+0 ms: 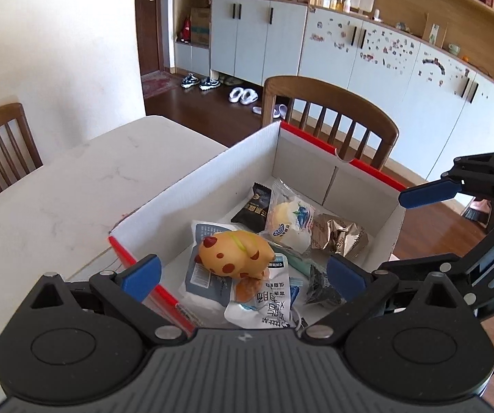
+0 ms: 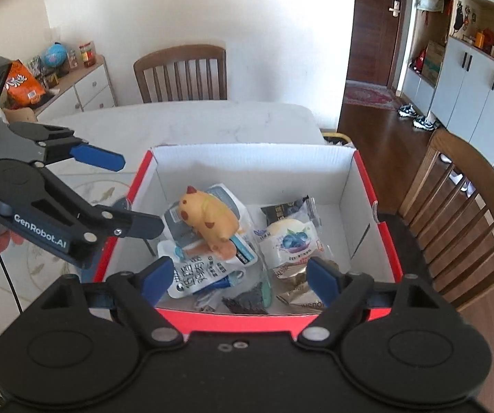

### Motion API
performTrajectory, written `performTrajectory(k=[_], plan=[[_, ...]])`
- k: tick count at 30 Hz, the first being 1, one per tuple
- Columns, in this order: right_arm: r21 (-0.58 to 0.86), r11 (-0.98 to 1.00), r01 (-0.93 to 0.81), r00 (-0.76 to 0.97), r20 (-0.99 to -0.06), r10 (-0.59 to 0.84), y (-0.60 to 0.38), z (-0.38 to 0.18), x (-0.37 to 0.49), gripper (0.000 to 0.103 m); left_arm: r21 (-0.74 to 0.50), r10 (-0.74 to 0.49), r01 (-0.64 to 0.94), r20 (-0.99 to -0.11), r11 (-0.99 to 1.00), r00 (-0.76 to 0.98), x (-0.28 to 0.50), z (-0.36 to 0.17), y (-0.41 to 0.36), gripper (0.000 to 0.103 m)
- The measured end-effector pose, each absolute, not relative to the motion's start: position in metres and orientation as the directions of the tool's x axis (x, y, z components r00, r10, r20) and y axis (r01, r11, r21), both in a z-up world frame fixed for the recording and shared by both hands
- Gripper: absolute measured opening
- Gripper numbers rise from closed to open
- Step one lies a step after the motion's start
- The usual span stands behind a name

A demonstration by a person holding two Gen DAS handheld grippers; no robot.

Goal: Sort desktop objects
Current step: 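Withdraw both open tools up and away from the shoebox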

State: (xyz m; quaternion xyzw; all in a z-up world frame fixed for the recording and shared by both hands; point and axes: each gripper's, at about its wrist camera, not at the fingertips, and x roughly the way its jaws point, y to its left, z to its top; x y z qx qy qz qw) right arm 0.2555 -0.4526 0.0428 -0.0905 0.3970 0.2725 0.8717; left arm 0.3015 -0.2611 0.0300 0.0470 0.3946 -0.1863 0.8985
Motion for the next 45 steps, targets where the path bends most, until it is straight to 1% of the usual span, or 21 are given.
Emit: performTrajectory(k=[5,12,15,27,32,45], plan=[[0.045,0.838,-0.543,0.564,-0.721,0.404,-0.448,0.051,0.242,0.085,-0.102,-0.321,0.364,-0.720,0.926,0.615,0.287,0.037,-0.249,0.103],[0.050,0.858,-0.512,0.596,-0.699,0.396,-0.445,0.058,0.227,0.086,-0.122,-0.336,0.363,-0.714,0.924,0.615,0.264,0.041,-0.240,0.103],[0.052,0.865,-0.500,0.602,-0.697,0.390,-0.444,0.059,0.222,0.086,-0.094,-0.305,0.345,-0.715,0.934,0.629,0.252,0.044,-0.238,0.103],[0.051,0.892,-0.449,0.642,-0.676,0.362,-0.440,0.064,0.195,0.086,-0.070,-0.285,0.338,-0.711,0.939,0.643,0.216,0.052,-0.231,0.103],[0.044,0.900,-0.434,0.659,-0.666,0.350,-0.437,0.062,0.184,0.086,-0.085,-0.286,0.322,-0.704,0.943,0.651,0.206,0.052,-0.227,0.103],[0.036,0.913,-0.406,0.683,-0.652,0.330,-0.426,0.053,0.164,0.086,-0.065,-0.256,0.298,-0.701,0.952,0.666,0.186,0.043,-0.220,0.103]])
